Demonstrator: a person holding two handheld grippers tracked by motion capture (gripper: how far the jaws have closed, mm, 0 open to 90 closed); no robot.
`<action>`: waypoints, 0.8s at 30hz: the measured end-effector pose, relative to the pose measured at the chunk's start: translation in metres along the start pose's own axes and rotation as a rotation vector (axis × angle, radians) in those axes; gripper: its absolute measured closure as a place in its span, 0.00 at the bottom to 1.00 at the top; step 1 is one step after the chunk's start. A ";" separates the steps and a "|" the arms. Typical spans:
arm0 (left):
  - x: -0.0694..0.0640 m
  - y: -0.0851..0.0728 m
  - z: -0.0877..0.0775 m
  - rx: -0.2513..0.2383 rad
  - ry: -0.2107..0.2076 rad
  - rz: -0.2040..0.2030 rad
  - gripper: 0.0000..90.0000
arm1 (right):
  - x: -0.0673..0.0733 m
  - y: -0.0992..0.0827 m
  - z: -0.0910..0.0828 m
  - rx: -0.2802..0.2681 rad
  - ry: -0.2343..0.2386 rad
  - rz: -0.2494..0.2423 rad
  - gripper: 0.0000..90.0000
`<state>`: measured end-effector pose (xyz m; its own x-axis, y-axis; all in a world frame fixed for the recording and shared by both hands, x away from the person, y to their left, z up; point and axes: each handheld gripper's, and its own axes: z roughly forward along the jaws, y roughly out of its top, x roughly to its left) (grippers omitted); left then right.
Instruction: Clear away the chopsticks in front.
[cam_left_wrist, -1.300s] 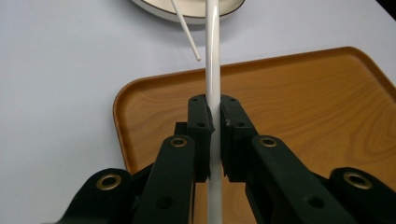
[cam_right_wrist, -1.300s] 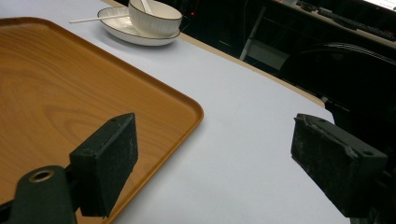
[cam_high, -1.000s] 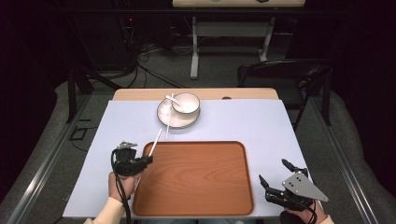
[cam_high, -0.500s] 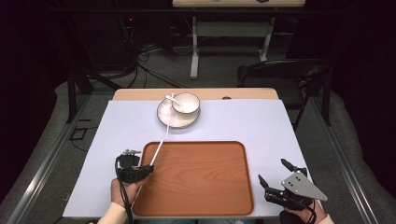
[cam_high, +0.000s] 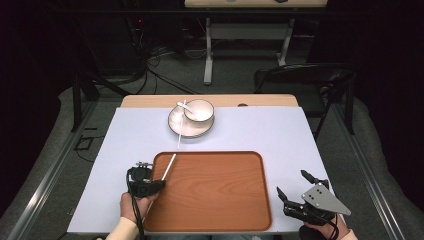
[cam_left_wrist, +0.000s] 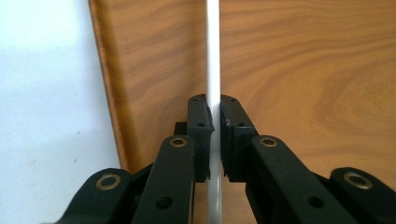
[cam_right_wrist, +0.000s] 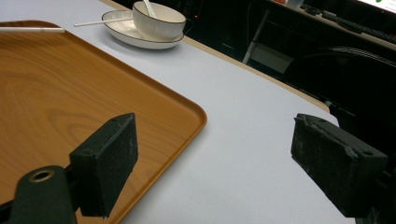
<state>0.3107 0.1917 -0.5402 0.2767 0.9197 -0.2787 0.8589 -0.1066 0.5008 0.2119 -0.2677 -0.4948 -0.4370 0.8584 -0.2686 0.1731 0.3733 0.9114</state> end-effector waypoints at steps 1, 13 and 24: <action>-0.002 0.000 0.001 0.001 0.007 0.008 0.93 | 0.000 0.000 0.000 -0.001 -0.002 0.002 0.16; -0.006 0.001 0.003 -0.008 0.023 0.035 0.88 | 0.000 0.000 0.000 -0.001 -0.003 0.003 0.16; -0.007 0.008 -0.010 -0.066 -0.032 0.070 0.51 | 0.000 0.000 0.000 0.003 0.004 0.000 0.16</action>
<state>0.3106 0.1879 -0.5258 0.3499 0.8980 -0.2667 0.8071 -0.1444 0.5725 0.2119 -0.2680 -0.4947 -0.4406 0.8569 -0.2676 0.1754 0.3745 0.9105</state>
